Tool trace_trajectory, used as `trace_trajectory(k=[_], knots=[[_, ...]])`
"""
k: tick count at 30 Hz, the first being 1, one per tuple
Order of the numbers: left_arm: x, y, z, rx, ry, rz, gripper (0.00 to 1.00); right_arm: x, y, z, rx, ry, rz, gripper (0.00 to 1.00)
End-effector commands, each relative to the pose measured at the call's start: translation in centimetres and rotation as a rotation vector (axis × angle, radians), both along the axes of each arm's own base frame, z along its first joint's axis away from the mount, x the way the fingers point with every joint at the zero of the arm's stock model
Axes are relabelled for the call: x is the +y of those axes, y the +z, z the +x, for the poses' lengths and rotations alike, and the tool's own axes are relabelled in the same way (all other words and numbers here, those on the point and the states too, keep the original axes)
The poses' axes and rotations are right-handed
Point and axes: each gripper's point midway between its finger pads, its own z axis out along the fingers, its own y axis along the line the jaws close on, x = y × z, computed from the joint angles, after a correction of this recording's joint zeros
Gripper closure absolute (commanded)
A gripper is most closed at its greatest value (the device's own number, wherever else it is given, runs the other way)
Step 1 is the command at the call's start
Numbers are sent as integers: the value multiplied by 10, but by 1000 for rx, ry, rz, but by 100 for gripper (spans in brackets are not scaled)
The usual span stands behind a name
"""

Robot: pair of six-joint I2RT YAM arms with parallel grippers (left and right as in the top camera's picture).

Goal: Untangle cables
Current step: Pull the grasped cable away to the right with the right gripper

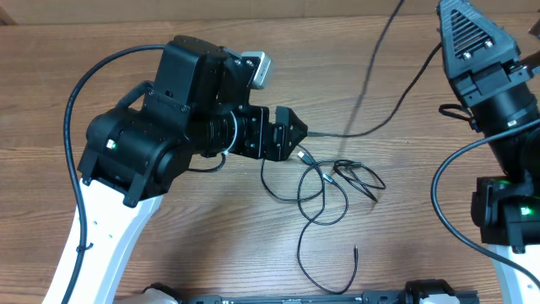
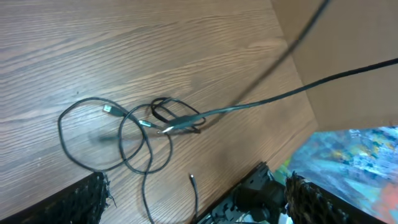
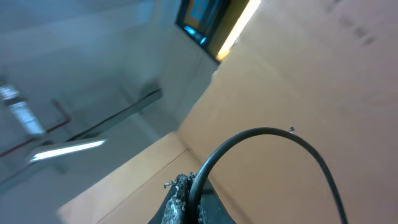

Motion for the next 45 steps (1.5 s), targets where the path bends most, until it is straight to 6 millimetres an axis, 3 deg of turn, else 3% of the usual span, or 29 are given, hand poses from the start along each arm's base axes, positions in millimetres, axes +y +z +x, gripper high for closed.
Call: trace_trajectory(k=[1, 6, 9, 18, 26, 30, 33, 34, 37, 39, 43, 45], knots=[[7, 5, 3, -29, 28, 17, 6, -21, 12, 3, -71, -181, -44, 96], [9, 4, 6, -37, 44, 32, 6, -58, 12, 18, -86, -442, -79, 96], [9, 3, 6, -35, 44, 33, 6, -89, -3, 36, -40, -593, -136, 96], [13, -2, 10, -40, 65, 61, 6, -206, -98, 107, 259, -758, -242, 96], [17, -11, 18, -36, 94, 100, 7, -292, -135, 137, 494, -745, -225, 96], [14, -20, 23, -13, 92, 113, 7, -324, -168, 149, 685, -745, -204, 96], [11, -29, 28, 14, 90, 128, 8, -346, -207, 148, 819, -770, -221, 96], [10, -33, 30, 25, 88, 134, 8, -356, -223, 144, 876, -794, -214, 85], [7, -42, 33, 54, 82, 144, 8, -378, -262, 130, 1021, -859, -240, 27], [6, -46, 35, 65, 82, 150, 8, -388, -278, 121, 1072, -870, -332, 0], [6, -51, 35, 80, 81, 160, 8, -409, -293, 95, 1185, -970, -384, 0], [6, -51, 34, 85, 80, 162, 8, -408, -295, 94, 1192, -956, -377, 0]])
